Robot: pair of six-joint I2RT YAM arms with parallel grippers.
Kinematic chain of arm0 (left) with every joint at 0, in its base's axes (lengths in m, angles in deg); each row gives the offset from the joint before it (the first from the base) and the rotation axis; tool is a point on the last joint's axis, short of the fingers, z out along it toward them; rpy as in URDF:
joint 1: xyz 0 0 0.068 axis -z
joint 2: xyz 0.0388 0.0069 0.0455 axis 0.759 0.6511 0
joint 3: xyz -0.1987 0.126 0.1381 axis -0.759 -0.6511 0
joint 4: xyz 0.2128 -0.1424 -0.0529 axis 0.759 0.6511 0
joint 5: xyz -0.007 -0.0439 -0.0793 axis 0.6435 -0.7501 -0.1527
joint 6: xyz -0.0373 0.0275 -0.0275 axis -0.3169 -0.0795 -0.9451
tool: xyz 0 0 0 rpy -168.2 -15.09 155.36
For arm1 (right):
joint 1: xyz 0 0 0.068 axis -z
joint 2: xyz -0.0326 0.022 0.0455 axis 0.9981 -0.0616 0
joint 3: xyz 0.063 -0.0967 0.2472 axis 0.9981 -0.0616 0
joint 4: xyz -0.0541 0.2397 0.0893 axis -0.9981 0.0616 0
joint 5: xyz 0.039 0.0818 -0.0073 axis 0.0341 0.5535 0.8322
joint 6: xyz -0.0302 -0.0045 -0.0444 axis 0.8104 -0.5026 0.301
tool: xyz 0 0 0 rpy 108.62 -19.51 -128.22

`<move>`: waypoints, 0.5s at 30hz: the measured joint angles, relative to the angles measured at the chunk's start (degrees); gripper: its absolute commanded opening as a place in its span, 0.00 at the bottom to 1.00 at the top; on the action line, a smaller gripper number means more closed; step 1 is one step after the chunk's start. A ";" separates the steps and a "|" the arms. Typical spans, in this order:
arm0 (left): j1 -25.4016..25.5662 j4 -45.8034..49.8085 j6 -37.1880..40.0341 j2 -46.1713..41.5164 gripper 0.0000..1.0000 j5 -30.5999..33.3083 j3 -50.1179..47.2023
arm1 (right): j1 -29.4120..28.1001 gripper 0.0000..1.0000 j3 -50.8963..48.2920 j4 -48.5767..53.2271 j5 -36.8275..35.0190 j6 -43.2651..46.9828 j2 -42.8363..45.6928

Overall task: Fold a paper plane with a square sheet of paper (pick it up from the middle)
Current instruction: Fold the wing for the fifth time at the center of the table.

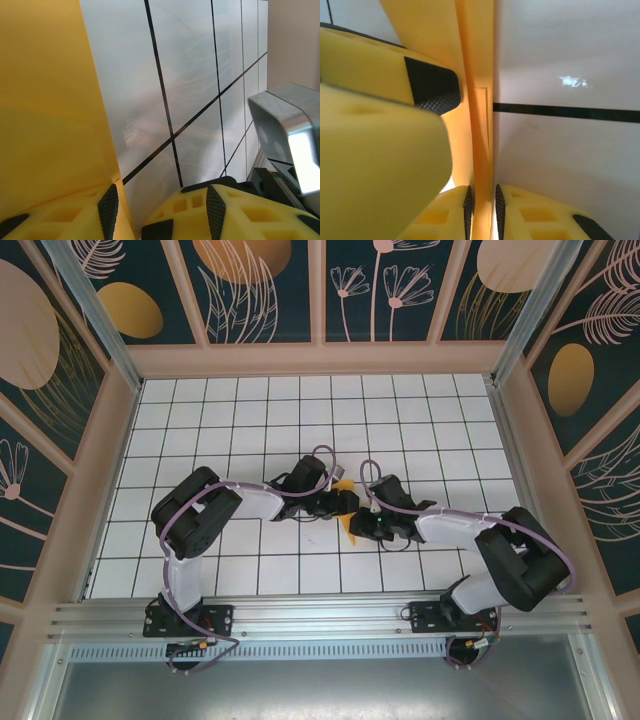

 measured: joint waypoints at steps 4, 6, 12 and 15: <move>0.00 0.15 0.31 0.28 0.52 0.00 0.15 | 0.00 0.17 -1.64 -0.13 -0.13 -1.03 5.57; 0.00 0.17 0.42 0.28 0.52 0.00 0.15 | 0.00 0.10 -2.47 -1.07 0.33 -1.73 7.82; 0.00 0.22 0.42 0.35 0.52 -0.02 0.20 | 0.00 0.04 -3.56 -5.66 3.48 -3.72 7.80; 0.00 0.33 0.42 0.35 0.52 0.00 0.24 | 0.00 0.03 -3.56 -7.78 5.46 -4.15 5.81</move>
